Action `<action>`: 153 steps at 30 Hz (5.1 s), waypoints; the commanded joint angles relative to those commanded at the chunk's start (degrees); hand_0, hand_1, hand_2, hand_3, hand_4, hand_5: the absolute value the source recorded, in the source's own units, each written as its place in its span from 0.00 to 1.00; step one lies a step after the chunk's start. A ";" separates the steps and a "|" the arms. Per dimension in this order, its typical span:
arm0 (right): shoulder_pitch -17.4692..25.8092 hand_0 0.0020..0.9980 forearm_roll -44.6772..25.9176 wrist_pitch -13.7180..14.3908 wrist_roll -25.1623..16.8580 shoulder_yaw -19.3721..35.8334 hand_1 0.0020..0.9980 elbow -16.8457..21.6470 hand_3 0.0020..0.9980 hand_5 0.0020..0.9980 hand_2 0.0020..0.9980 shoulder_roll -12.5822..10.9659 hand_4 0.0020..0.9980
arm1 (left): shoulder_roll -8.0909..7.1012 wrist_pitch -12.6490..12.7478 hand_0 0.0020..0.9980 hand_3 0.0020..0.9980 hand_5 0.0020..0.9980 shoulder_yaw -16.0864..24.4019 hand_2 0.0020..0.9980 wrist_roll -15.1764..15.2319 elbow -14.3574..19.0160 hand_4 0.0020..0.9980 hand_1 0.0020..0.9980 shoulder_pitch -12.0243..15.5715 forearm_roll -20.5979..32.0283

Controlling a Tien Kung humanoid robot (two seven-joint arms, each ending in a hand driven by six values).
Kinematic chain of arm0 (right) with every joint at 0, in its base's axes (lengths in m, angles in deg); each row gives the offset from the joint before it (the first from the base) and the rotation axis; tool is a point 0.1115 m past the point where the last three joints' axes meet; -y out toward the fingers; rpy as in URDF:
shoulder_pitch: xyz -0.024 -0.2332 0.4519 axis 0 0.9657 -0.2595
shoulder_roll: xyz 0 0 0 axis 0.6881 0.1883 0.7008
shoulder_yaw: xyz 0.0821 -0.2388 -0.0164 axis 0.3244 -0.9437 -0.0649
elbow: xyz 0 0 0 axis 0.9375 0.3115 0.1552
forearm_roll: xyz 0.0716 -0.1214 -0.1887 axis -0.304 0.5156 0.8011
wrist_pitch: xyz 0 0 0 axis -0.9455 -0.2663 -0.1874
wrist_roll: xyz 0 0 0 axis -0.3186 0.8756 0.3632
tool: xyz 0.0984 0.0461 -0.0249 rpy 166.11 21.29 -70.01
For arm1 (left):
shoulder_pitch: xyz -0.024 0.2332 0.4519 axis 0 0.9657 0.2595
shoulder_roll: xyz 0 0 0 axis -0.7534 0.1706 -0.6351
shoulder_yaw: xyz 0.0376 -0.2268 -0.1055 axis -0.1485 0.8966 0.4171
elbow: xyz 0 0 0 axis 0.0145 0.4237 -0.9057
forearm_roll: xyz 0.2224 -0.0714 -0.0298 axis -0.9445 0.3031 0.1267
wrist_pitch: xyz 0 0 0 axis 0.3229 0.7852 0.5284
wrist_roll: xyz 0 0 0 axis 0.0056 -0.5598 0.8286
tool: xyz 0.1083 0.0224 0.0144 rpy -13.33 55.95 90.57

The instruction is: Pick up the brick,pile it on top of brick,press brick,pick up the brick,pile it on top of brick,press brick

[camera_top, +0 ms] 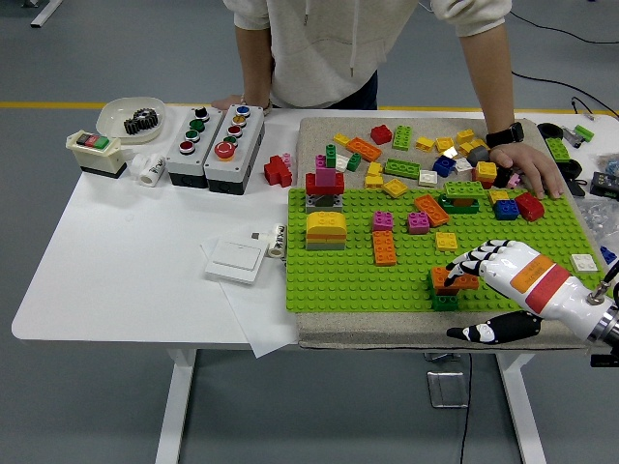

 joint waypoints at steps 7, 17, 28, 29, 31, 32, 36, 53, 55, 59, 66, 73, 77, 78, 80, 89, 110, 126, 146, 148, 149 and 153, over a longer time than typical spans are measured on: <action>-0.47 0.68 0.09 -0.21 0.09 -0.82 0.66 -0.61 0.60 0.71 0.70 0.11 0.94 | -0.01 0.00 0.75 0.60 0.68 -0.14 0.74 0.09 0.03 0.65 0.74 -0.07 0.19; -0.94 0.68 0.39 -0.43 0.24 -1.26 0.66 -1.24 0.60 0.70 0.70 0.31 0.94 | -0.02 0.00 0.75 0.60 0.68 -0.29 0.75 0.19 0.03 0.65 0.74 -0.17 0.46; -1.20 0.68 0.58 -0.56 0.34 -1.61 0.66 -1.49 0.60 0.70 0.70 0.51 0.94 | -0.01 -0.01 0.75 0.60 0.68 -0.27 0.75 0.16 0.04 0.65 0.74 -0.16 0.40; -1.21 0.68 0.59 -0.57 0.35 -1.62 0.66 -1.50 0.60 0.70 0.70 0.51 0.94 | -0.01 -0.01 0.75 0.60 0.68 -0.27 0.75 0.17 0.04 0.65 0.74 -0.16 0.41; -1.27 0.68 0.66 -0.59 0.37 -1.70 0.66 -1.56 0.60 0.70 0.70 0.54 0.94 | 0.01 0.00 0.75 0.60 0.68 -0.29 0.75 0.17 0.04 0.65 0.74 -0.17 0.43; -1.29 0.68 0.69 -0.59 0.37 -1.71 0.66 -1.59 0.60 0.70 0.70 0.56 0.94 | 0.00 0.01 0.75 0.60 0.68 -0.30 0.75 0.18 0.04 0.65 0.74 -0.17 0.44; -1.37 0.68 0.80 -0.59 0.39 -1.86 0.66 -1.74 0.60 0.70 0.70 0.62 0.94 | 0.02 0.02 0.75 0.60 0.68 -0.27 0.75 0.15 0.03 0.65 0.74 -0.17 0.41; -1.37 0.68 1.09 -0.68 0.45 -2.24 0.66 -2.30 0.60 0.70 0.70 0.72 0.95 | 0.05 0.02 0.75 0.60 0.67 0.04 0.75 -0.12 0.01 0.65 0.74 0.16 -0.20; -1.40 0.68 1.11 -0.67 0.44 -2.32 0.66 -2.20 0.60 0.70 0.70 0.71 0.95 | 0.05 0.02 0.75 0.60 0.67 0.07 0.75 -0.14 0.01 0.65 0.74 0.18 -0.27; -1.45 0.68 1.24 -0.69 0.47 -2.42 0.66 -2.05 0.60 0.70 0.70 0.74 0.95 | 0.06 0.02 0.75 0.60 0.67 0.14 0.75 -0.16 0.00 0.65 0.74 0.23 -0.43; -1.60 0.68 1.73 -0.74 0.69 -2.37 0.66 -1.71 0.60 0.70 0.70 0.76 0.95 | 0.00 0.01 0.75 0.60 0.67 -0.01 0.75 -0.04 0.03 0.65 0.74 0.08 -0.25; -1.73 0.68 2.26 -0.75 0.88 -2.46 0.66 -1.55 0.60 0.70 0.70 0.83 0.95 | 0.00 0.02 0.75 0.60 0.67 -0.18 0.75 0.08 0.05 0.65 0.74 -0.02 0.04; -1.81 0.67 2.39 -0.68 0.92 -2.45 0.66 -1.35 0.61 0.70 0.70 0.77 0.95 | -0.02 0.02 0.75 0.60 0.67 -0.25 0.75 0.13 0.05 0.65 0.74 -0.07 0.14; -1.83 0.67 2.41 -0.67 0.92 -2.44 0.66 -1.31 0.61 0.70 0.70 0.76 0.95 | -0.02 0.01 0.75 0.60 0.67 -0.27 0.75 0.15 0.05 0.65 0.74 -0.08 0.18; -1.86 0.65 2.49 -0.70 0.96 -2.43 0.65 -1.31 0.61 0.70 0.70 0.79 0.95 | -0.03 0.02 0.75 0.60 0.67 -0.30 0.75 0.18 0.05 0.65 0.74 -0.09 0.24; -2.03 0.62 2.70 -0.73 1.03 -2.52 0.65 -1.56 0.62 0.70 0.70 1.00 0.95 | -0.04 0.04 0.75 0.60 0.67 -0.43 0.75 0.28 0.07 0.65 0.74 -0.17 0.45; -2.31 0.57 3.16 -0.66 1.10 -2.90 0.64 -1.58 0.62 0.69 0.70 1.12 0.95 | -0.07 0.05 0.75 0.59 0.67 -0.62 0.75 0.41 0.07 0.65 0.74 -0.32 0.78; -2.51 0.49 3.76 -0.67 1.39 -3.31 0.61 -1.89 0.62 0.69 0.70 1.39 0.95 | -0.08 0.05 0.75 0.59 0.67 -0.32 0.75 0.14 0.07 0.65 0.74 -0.11 0.14; -3.15 0.49 3.59 -0.82 1.26 -4.44 0.61 -2.41 0.63 0.68 0.70 1.40 0.95 | -0.07 0.04 0.75 0.59 0.67 -0.31 0.75 0.19 0.06 0.65 0.74 -0.11 0.02; -3.28 0.49 3.58 -0.84 1.26 -4.55 0.61 -2.45 0.62 0.68 0.70 1.39 0.95 | -0.07 0.05 0.75 0.59 0.67 -0.39 0.75 0.25 0.06 0.65 0.74 -0.16 0.19; -3.37 0.49 3.56 -0.86 1.26 -4.62 0.61 -2.50 0.62 0.68 0.70 1.40 0.95 | -0.07 0.05 0.75 0.59 0.67 -0.41 0.75 0.26 0.05 0.65 0.74 -0.18 0.21; -3.70 0.49 3.60 -0.89 1.26 -4.82 0.61 -2.61 0.62 0.68 0.70 1.44 0.95 | -0.08 0.06 0.75 0.59 0.67 -0.51 0.74 0.31 0.05 0.65 0.74 -0.26 0.42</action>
